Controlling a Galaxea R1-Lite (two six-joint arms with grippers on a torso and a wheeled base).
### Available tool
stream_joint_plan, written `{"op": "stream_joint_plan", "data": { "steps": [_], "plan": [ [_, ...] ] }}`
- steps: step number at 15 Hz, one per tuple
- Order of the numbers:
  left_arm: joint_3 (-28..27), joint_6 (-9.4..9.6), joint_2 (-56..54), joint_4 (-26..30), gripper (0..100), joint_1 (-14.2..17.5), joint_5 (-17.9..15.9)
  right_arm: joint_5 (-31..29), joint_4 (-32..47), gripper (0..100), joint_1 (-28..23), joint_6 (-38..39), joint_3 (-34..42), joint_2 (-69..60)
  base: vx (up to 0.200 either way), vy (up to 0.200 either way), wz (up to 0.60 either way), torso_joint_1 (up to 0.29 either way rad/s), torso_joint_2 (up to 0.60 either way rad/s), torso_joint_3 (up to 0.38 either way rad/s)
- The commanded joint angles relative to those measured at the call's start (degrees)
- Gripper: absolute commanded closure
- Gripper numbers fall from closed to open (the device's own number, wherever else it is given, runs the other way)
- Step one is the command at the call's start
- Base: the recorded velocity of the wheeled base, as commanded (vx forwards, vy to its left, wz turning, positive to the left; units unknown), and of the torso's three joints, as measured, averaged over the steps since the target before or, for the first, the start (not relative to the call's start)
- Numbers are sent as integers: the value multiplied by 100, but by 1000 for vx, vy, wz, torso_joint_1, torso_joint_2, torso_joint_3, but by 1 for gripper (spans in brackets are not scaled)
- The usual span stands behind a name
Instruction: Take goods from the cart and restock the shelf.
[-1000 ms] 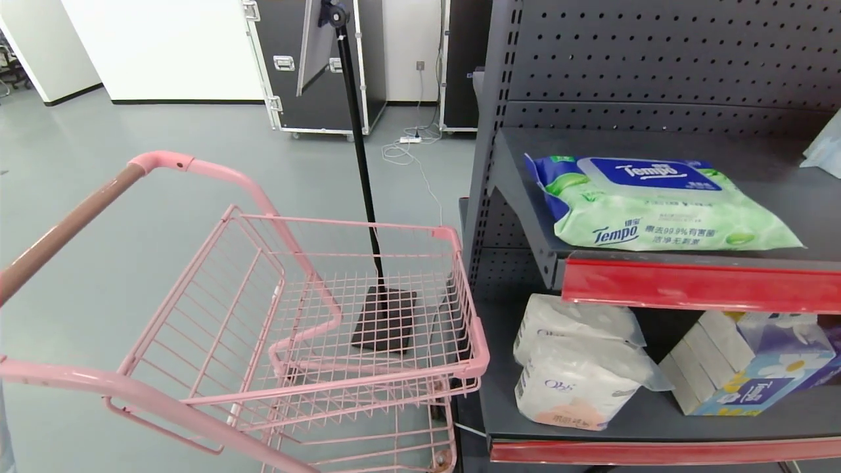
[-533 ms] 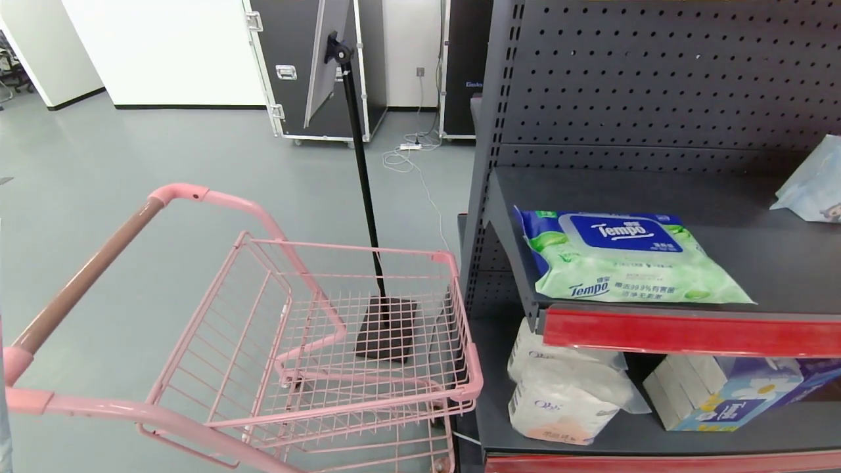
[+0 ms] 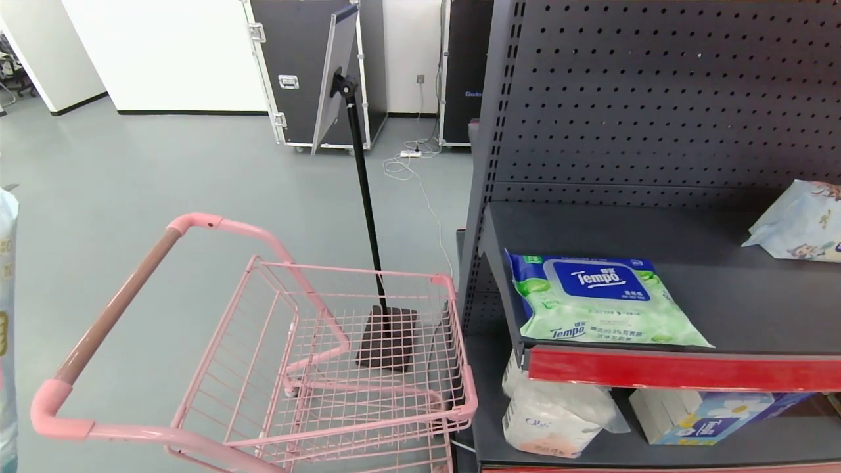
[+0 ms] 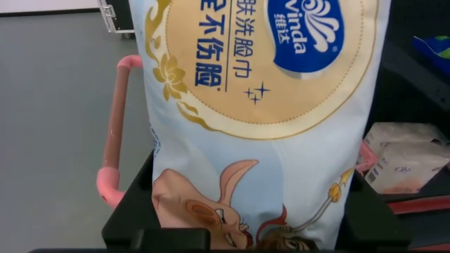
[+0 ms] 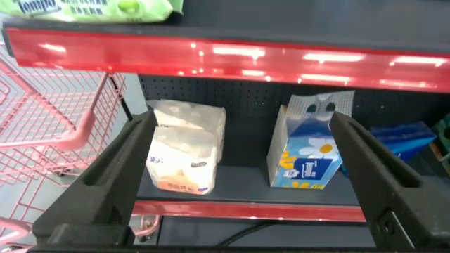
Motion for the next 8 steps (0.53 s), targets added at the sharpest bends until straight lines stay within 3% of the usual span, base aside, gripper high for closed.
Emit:
{"op": "stream_joint_plan", "data": {
  "steps": [1, 8],
  "plan": [
    [14, -1, 43, -1, 100, 0, -1, -2, 2, 0, 1, -8, 0, 9, 0, 0, 0, 149, -413, -237],
    [40, 8, 8, -1, 100, -9, -1, -2, 2, 0, 1, -8, 0, 9, 0, 0, 0, 158, -371, -222]
  ]
}}
